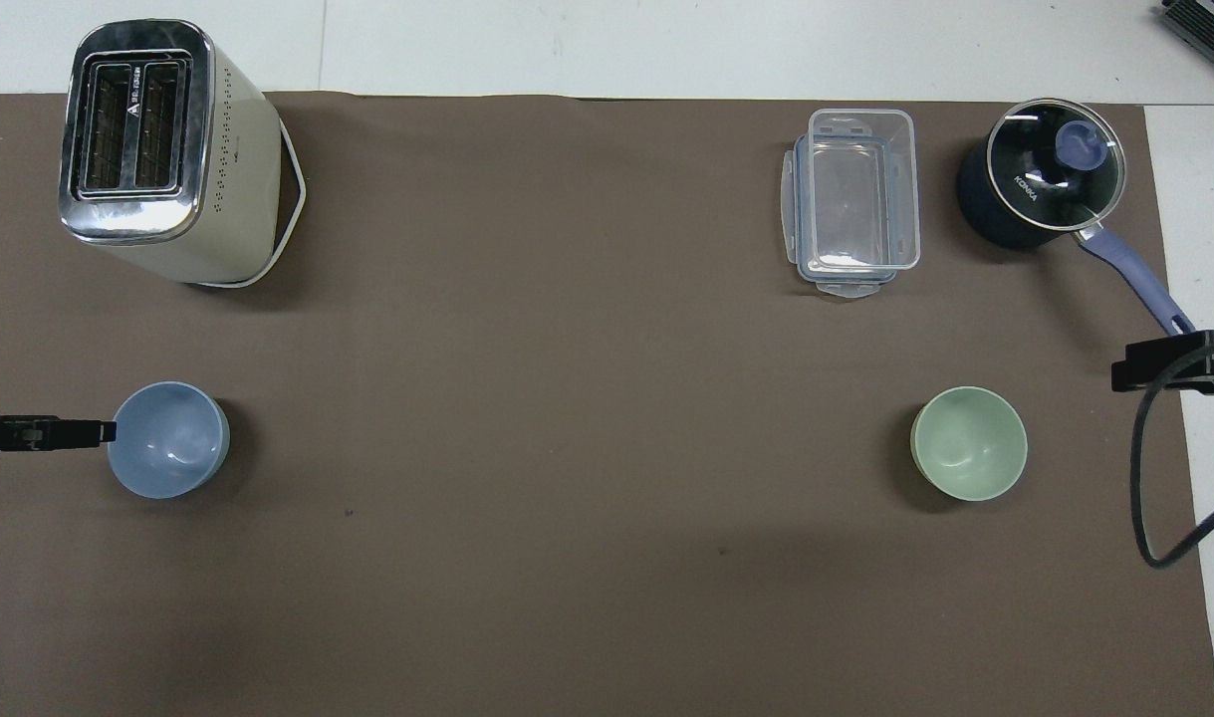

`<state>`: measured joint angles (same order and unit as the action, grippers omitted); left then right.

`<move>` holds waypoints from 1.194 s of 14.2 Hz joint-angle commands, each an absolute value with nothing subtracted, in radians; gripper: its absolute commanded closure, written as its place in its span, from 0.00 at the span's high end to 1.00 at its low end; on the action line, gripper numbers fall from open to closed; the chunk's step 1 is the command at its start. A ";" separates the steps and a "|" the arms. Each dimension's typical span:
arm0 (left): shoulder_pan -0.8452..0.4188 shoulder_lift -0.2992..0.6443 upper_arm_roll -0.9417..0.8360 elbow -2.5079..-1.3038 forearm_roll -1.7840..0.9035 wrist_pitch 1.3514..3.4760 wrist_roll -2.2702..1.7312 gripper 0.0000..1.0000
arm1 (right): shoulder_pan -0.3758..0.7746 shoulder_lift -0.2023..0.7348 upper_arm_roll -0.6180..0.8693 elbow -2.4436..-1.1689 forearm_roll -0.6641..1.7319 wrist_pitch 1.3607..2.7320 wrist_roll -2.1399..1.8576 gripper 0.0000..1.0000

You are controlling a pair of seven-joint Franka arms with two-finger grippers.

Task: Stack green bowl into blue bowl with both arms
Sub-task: 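Reach the left gripper to the blue bowl rim and grasp it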

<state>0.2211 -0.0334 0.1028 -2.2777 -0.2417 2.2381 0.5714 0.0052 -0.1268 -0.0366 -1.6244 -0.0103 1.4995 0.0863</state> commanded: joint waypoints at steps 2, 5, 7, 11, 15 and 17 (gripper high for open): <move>0.236 0.008 0.092 -2.290 -0.319 2.270 0.649 1.00 | -0.008 -0.141 -0.034 -1.635 0.003 1.499 0.060 1.00; 0.226 0.051 0.092 -2.286 -0.328 2.312 0.655 1.00 | -0.008 -0.141 -0.034 -1.635 0.003 1.499 0.060 1.00; 0.225 0.054 0.092 -2.286 -0.331 2.310 0.655 0.94 | -0.008 -0.141 -0.034 -1.635 0.003 1.499 0.060 1.00; 0.233 0.064 0.091 -2.283 -0.337 2.304 0.660 0.64 | -0.008 -0.141 -0.034 -1.635 0.003 1.499 0.061 1.00; 0.235 0.064 0.090 -2.278 -0.403 2.303 0.689 0.23 | -0.008 -0.141 -0.034 -1.635 0.003 1.499 0.060 1.00; 0.238 0.063 0.091 -2.278 -0.408 2.301 0.696 0.12 | -0.008 -0.141 -0.032 -1.635 0.003 1.499 0.060 1.00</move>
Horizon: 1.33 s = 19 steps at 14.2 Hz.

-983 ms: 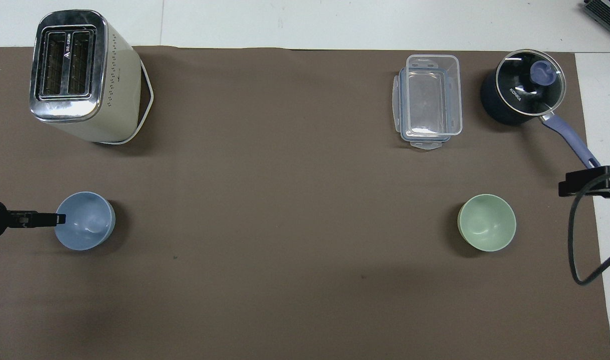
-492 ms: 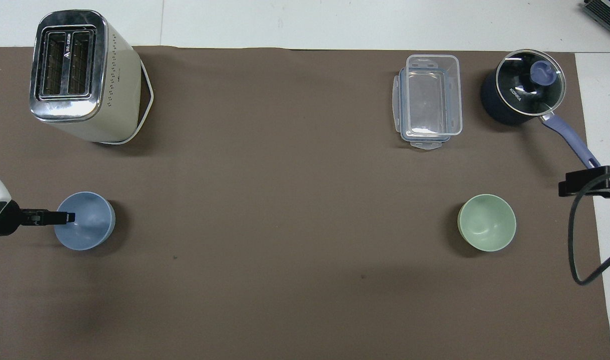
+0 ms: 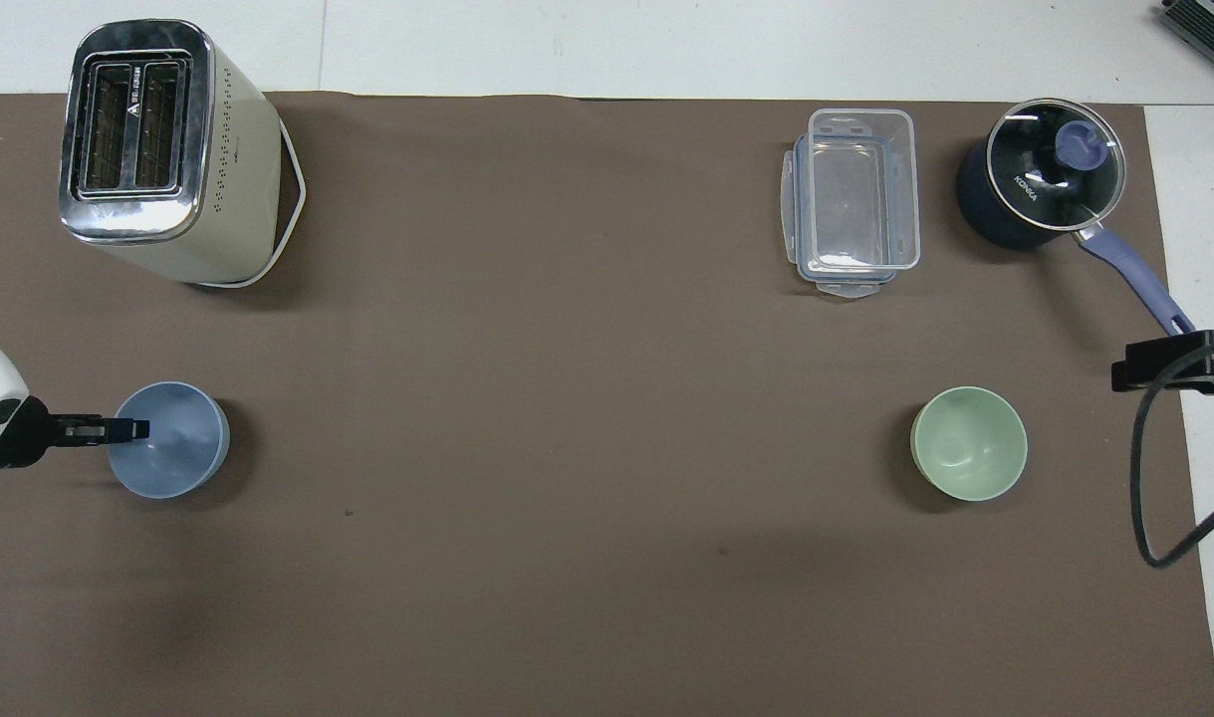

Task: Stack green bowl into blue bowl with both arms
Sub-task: 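Reach the left gripper to the blue bowl rim and grasp it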

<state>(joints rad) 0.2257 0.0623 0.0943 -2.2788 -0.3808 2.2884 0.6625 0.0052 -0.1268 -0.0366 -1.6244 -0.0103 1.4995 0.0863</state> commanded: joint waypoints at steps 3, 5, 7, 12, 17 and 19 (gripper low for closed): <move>0.235 0.061 0.091 -2.275 -0.408 2.299 0.696 0.00 | -0.008 -0.141 -0.034 -1.635 0.003 1.499 0.060 1.00; 0.235 0.061 0.091 -2.273 -0.408 2.298 0.695 0.00 | -0.008 -0.141 -0.034 -1.635 0.003 1.499 0.061 1.00; 0.229 0.054 0.092 -2.275 -0.410 2.298 0.695 0.00 | -0.008 -0.141 -0.034 -1.635 0.003 1.499 0.060 1.00; 0.224 0.009 0.092 -2.276 -0.407 2.280 0.699 0.00 | -0.008 -0.141 -0.034 -1.635 0.003 1.499 0.060 1.00; 0.201 -0.057 0.087 -2.284 -0.391 2.255 0.693 0.00 | -0.008 -0.141 -0.034 -1.635 0.003 1.499 0.060 1.00; 0.183 -0.080 0.087 -2.286 -0.390 2.253 0.686 0.00 | -0.008 -0.140 -0.034 -1.635 0.003 1.499 0.060 1.00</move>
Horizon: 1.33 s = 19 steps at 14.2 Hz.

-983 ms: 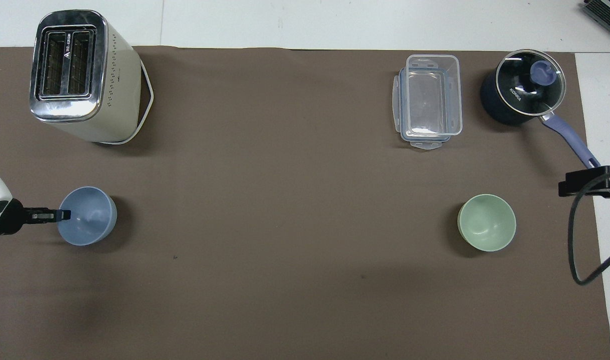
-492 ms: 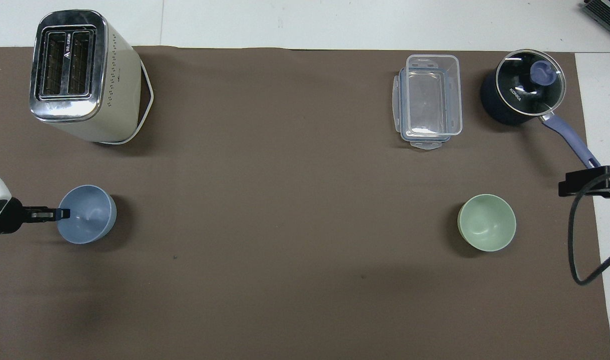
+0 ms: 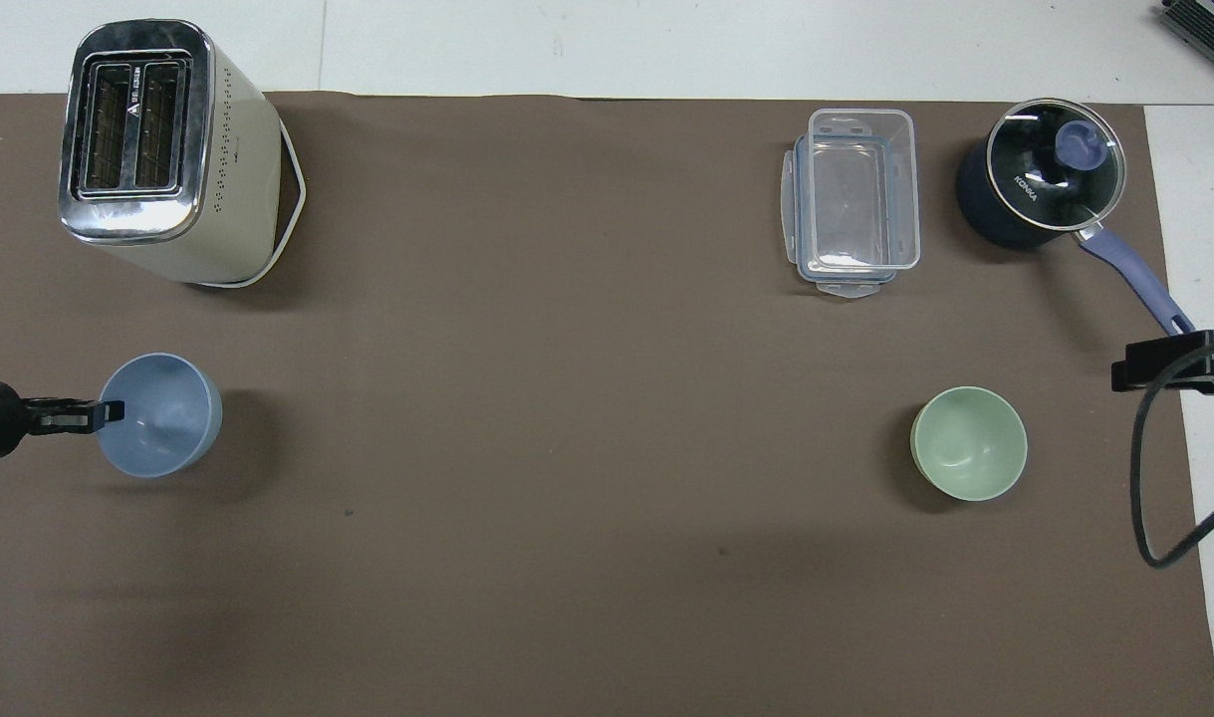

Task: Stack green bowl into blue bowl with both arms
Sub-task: 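Slide the blue bowl with the left gripper toward the table center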

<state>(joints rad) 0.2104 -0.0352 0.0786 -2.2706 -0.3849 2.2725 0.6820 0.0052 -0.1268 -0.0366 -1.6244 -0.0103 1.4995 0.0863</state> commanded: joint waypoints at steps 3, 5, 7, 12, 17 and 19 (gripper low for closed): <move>0.167 -0.118 0.083 -2.286 -0.374 2.206 0.677 0.00 | -0.008 -0.140 -0.034 -1.635 0.003 1.499 0.060 1.00; 0.135 -0.135 0.081 -2.289 -0.370 2.192 0.625 0.00 | -0.008 -0.141 -0.034 -1.635 0.003 1.499 0.060 1.00; 0.082 -0.135 0.081 -2.289 -0.341 2.195 0.540 0.00 | -0.008 -0.141 -0.034 -1.635 0.003 1.499 0.061 1.00; -0.084 -0.126 0.081 -2.289 -0.261 2.227 0.277 0.00 | -0.008 -0.141 -0.034 -1.635 0.003 1.499 0.060 1.00; -0.285 -0.103 0.080 -2.286 -0.175 2.273 -0.007 0.00 | -0.008 -0.141 -0.032 -1.635 0.003 1.499 0.060 1.00; -0.369 -0.100 0.080 -2.286 -0.166 2.295 -0.119 0.00 | -0.008 -0.141 -0.034 -1.635 0.003 1.499 0.060 1.00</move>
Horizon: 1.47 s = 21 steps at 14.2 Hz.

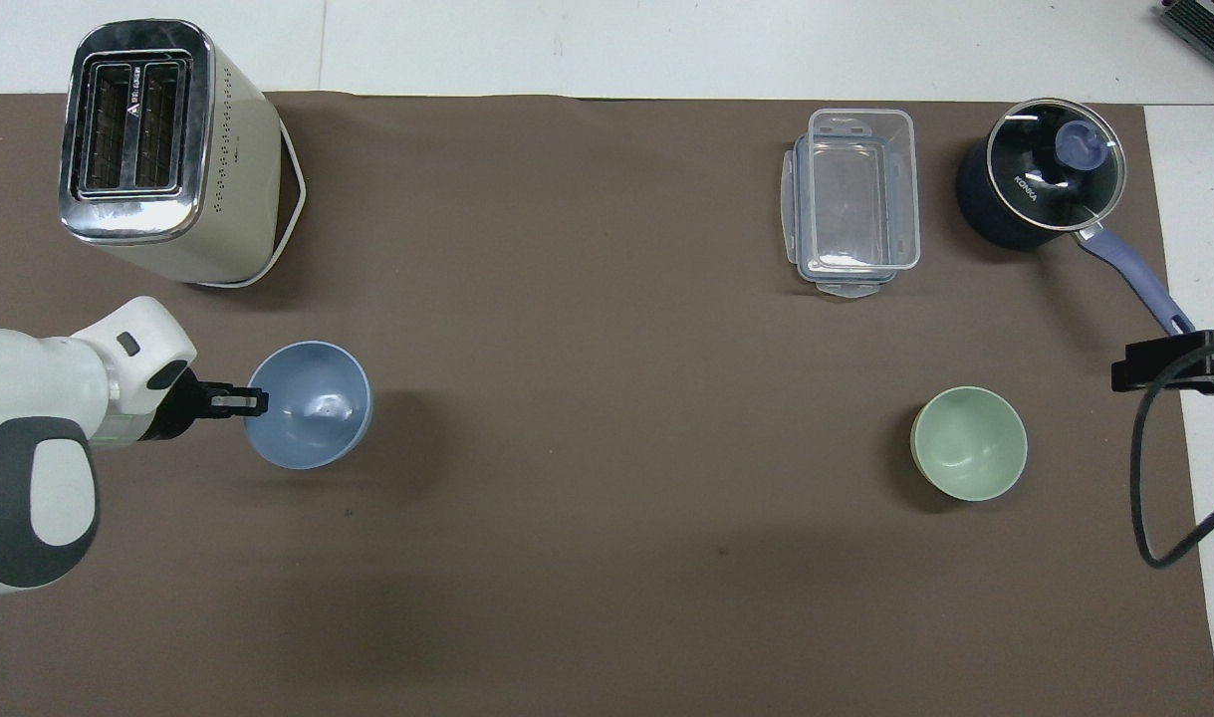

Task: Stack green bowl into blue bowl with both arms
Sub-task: 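Slide the blue bowl with the left gripper toward the table center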

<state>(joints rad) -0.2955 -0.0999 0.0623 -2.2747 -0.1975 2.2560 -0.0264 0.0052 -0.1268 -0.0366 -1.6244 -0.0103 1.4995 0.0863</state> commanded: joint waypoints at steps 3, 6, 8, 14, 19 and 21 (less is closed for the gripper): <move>-0.493 -0.083 0.080 -2.283 -0.132 2.339 -0.282 0.00 | -0.008 -0.140 -0.034 -1.635 0.003 1.499 0.060 1.00; -0.610 -0.011 0.078 -2.276 -0.025 2.410 -0.533 0.00 | -0.008 -0.141 -0.034 -1.635 0.003 1.499 0.060 1.00; -0.650 0.020 0.078 -2.260 -0.023 2.434 -0.572 0.00 | -0.008 -0.141 -0.034 -1.635 0.003 1.499 0.060 1.00; -0.696 0.084 0.074 -2.235 -0.023 2.546 -0.629 0.00 | -0.008 -0.141 -0.034 -1.635 0.003 1.499 0.060 1.00; -0.696 0.118 0.074 -2.233 -0.025 2.571 -0.629 0.00 | -0.006 -0.141 -0.032 -1.635 0.003 1.497 0.060 1.00; -0.698 0.126 0.074 -2.235 -0.025 2.580 -0.630 0.00 | -0.006 -0.140 -0.032 -1.635 0.003 1.499 0.061 1.00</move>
<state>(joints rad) -0.6773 0.0984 0.0580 -2.2442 -0.0506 2.5524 -0.5990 0.0054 -0.1268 -0.0363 -1.6244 -0.0103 1.4995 0.0863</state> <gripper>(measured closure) 0.960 0.000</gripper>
